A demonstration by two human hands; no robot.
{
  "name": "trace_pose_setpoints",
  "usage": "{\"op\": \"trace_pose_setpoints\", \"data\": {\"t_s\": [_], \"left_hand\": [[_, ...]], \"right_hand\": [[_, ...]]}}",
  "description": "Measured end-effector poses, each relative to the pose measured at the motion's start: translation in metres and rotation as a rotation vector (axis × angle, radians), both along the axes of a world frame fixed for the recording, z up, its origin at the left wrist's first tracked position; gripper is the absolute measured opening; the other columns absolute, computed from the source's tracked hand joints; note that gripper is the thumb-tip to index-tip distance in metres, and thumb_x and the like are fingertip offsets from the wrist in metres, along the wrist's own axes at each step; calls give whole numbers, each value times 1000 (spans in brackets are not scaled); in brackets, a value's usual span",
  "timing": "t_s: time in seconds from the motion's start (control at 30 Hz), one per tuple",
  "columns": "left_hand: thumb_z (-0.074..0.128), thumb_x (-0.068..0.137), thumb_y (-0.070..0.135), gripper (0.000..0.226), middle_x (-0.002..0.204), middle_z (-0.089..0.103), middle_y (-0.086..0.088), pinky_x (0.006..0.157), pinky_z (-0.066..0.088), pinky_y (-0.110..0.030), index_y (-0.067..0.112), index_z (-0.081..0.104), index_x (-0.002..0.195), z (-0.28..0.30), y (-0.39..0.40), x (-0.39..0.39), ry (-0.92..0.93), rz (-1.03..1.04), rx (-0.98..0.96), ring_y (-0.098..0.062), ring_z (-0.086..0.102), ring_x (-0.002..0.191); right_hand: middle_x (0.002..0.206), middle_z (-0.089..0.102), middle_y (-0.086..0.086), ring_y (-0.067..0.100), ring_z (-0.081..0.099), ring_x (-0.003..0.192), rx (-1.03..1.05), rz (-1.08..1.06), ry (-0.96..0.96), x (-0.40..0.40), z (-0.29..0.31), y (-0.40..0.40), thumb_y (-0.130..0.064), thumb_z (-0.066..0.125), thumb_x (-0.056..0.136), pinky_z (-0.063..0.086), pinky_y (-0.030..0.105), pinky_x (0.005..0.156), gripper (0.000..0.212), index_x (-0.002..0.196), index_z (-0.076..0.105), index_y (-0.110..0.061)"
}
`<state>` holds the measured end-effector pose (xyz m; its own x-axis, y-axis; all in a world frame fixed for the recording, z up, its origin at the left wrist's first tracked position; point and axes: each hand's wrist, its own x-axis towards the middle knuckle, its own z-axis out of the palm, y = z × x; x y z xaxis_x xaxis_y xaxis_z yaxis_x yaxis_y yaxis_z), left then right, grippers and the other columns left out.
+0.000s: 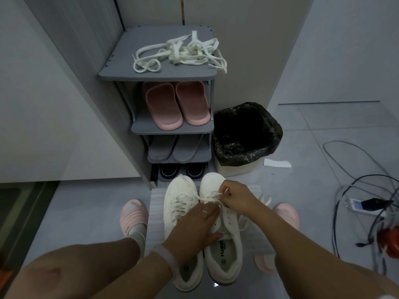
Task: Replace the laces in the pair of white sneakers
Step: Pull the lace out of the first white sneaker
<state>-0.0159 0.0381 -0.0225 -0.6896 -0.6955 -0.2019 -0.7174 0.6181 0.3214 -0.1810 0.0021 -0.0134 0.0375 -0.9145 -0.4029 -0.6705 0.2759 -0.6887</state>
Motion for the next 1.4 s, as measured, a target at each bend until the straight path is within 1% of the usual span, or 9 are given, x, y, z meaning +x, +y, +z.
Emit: {"op": "trace_pose_setpoints", "data": {"t_s": [0.23,0.5,0.6,0.7,0.8,0.93,1.07,1.2,1.4], "left_hand": [[42,91,51,66,154,19,7,111,23,-23,16,27,145,-8,-1,0,3,36,45,-7,19,140],[40,93,50,66,156,15,6,111,14,-18,18,20,147,-8,-3,-1,-8,41,86,-6,13,142],[40,93,50,66,156,14,7,111,14,-18,19,20,147,-9,-2,-1,1,47,87,-5,13,142],[39,93,50,66,156,12,7,112,14,-20,19,19,148,-8,-2,-1,4,54,101,-5,11,142],[40,93,50,66,156,12,7,112,13,-19,19,19,147,-6,-2,0,18,55,103,-5,11,142],[41,93,50,67,156,13,8,111,13,-17,20,19,148,-3,-3,0,32,58,98,-4,12,142],[41,92,50,66,156,13,8,112,16,-19,20,20,147,-3,-2,0,28,62,102,-4,13,141],[41,92,51,65,155,16,9,110,17,-20,22,22,147,-4,-2,0,39,74,99,-4,14,141],[41,92,52,65,154,18,9,109,18,-19,21,24,146,-6,-3,0,7,65,85,-6,16,140]], "right_hand": [[59,45,-7,8,42,55,-306,-176,-14,-1,12,-3,-6,55,89,33,11,49,15,78,50,-15],[65,47,-1,14,43,61,-548,-810,-294,-47,33,-16,-16,54,93,38,22,57,26,71,46,-28],[82,62,10,19,54,71,-365,-734,-218,-52,25,-12,-12,53,91,41,22,57,10,91,51,-22],[95,64,11,22,57,80,-137,-567,-34,-53,14,-3,-7,53,89,41,25,67,32,120,47,-12],[98,67,11,24,62,89,-121,-158,159,-46,13,5,-4,53,85,46,28,77,22,105,60,-11],[115,57,6,21,52,106,-115,293,366,-31,4,11,-10,51,89,44,28,83,25,112,61,-12],[106,53,3,19,48,104,-188,279,434,-27,4,10,-23,52,92,41,26,78,18,103,62,-12],[74,43,-10,13,46,76,-104,222,251,-40,22,3,-26,63,86,32,21,63,30,62,46,-24],[80,59,8,15,53,74,-161,-130,-141,-46,38,4,-20,58,90,40,23,65,22,74,64,-6]]}}
